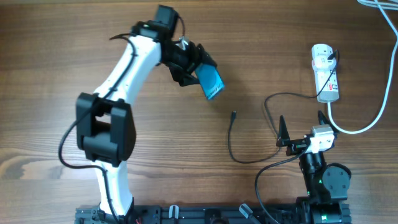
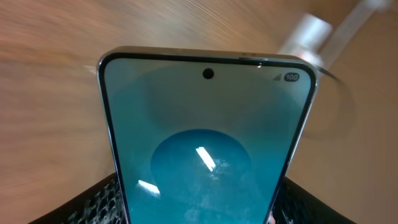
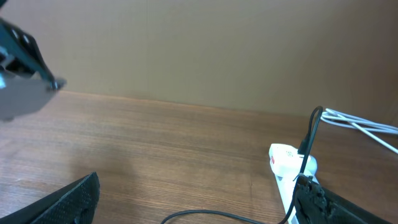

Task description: Plug charger to phone and switch on socket

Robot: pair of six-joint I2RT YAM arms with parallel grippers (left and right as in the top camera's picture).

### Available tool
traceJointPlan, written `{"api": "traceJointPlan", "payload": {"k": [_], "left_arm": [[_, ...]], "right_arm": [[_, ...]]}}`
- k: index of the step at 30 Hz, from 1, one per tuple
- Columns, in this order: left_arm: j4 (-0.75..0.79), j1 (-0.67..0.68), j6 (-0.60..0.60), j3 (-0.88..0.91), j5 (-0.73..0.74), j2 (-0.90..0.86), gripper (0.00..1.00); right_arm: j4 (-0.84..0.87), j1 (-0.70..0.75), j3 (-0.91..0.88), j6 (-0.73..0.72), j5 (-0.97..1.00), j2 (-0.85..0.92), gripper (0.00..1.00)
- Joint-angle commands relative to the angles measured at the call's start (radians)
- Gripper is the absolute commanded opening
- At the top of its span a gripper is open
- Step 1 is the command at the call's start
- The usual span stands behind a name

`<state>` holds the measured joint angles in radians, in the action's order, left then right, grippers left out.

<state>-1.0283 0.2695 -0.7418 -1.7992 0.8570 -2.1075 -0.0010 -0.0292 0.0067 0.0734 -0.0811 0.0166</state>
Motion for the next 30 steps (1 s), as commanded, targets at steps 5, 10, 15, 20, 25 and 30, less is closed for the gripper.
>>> {"api": "traceJointPlan", "payload": {"k": [5, 10, 15, 20, 25, 30], "left_arm": [[0.026, -0.126, 0.004, -0.001, 0.601, 0.034, 0.72], [0.021, -0.167, -0.008, -0.001, 0.72, 0.036, 0.71], [0.003, -0.185, -0.011, -0.001, 0.72, 0.037, 0.71], [-0.013, -0.185, -0.011, -0.001, 0.721, 0.039, 0.71], [-0.022, -0.185, -0.01, -0.001, 0.721, 0.042, 0.71], [-0.032, -0.185, -0.01, -0.001, 0.721, 0.05, 0.71]], "right_arm": [[0.002, 0.003, -0.002, 0.005, 0.013, -0.002, 1.0], [0.002, 0.003, -0.002, 0.005, 0.013, -0.002, 1.0], [0.002, 0.003, -0.002, 0.005, 0.013, -0.002, 1.0], [0.002, 0.003, -0.002, 0.005, 0.013, -0.002, 0.99], [0.002, 0.003, -0.002, 0.005, 0.013, -0.002, 1.0], [0.002, 0.003, -0.002, 0.005, 0.013, -0.002, 1.0]]}}
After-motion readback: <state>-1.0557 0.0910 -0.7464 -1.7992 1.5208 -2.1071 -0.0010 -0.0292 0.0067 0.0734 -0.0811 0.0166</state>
